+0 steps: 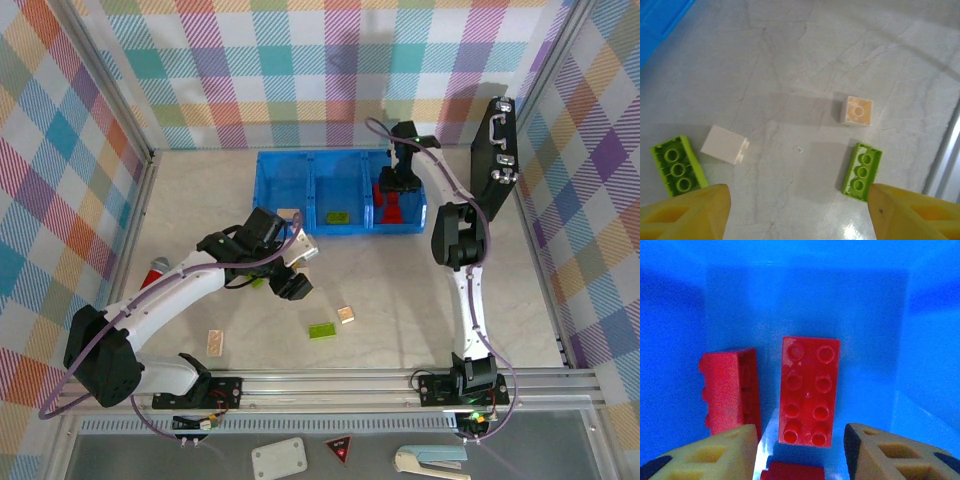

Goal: Sort the legos into containers by color
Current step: Place the lego in the container, then pick up the lego from the bottom-left of the table.

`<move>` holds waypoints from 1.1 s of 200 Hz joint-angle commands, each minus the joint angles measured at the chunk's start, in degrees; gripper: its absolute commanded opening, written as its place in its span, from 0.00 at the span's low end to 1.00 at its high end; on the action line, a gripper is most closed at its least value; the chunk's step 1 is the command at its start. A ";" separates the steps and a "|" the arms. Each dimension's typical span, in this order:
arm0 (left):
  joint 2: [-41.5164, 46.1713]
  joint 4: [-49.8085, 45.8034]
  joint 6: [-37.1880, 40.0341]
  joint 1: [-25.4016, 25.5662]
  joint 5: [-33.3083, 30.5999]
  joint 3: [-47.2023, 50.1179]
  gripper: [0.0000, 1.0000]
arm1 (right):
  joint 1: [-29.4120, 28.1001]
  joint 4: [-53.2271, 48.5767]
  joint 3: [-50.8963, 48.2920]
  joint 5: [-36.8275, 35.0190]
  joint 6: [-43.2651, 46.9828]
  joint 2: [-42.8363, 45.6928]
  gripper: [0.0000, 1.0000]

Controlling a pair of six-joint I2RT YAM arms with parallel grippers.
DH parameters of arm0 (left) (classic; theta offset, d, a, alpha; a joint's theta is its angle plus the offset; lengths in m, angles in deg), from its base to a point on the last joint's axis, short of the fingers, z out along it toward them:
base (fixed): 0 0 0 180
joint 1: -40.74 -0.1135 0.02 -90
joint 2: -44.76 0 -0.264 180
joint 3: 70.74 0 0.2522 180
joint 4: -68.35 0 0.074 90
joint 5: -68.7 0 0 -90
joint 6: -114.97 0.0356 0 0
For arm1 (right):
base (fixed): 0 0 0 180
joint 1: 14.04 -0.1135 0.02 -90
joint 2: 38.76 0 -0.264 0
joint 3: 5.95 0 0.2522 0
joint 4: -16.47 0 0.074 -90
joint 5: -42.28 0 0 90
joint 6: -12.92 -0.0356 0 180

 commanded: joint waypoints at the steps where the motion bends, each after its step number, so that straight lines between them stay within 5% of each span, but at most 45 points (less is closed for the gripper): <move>1: -0.30 -0.94 -3.70 0.52 -6.67 -2.20 0.72 | -0.12 -1.44 -2.07 1.87 -1.75 6.85 0.50; 118: -0.74 -6.44 -32.04 0.42 -23.24 -2.42 0.70 | -0.84 4.15 -27.99 7.86 -6.36 29.16 0.51; 220: 3.64 -11.88 -50.26 0.10 -28.60 7.39 0.76 | -2.16 9.68 -46.88 13.35 -9.09 41.76 0.52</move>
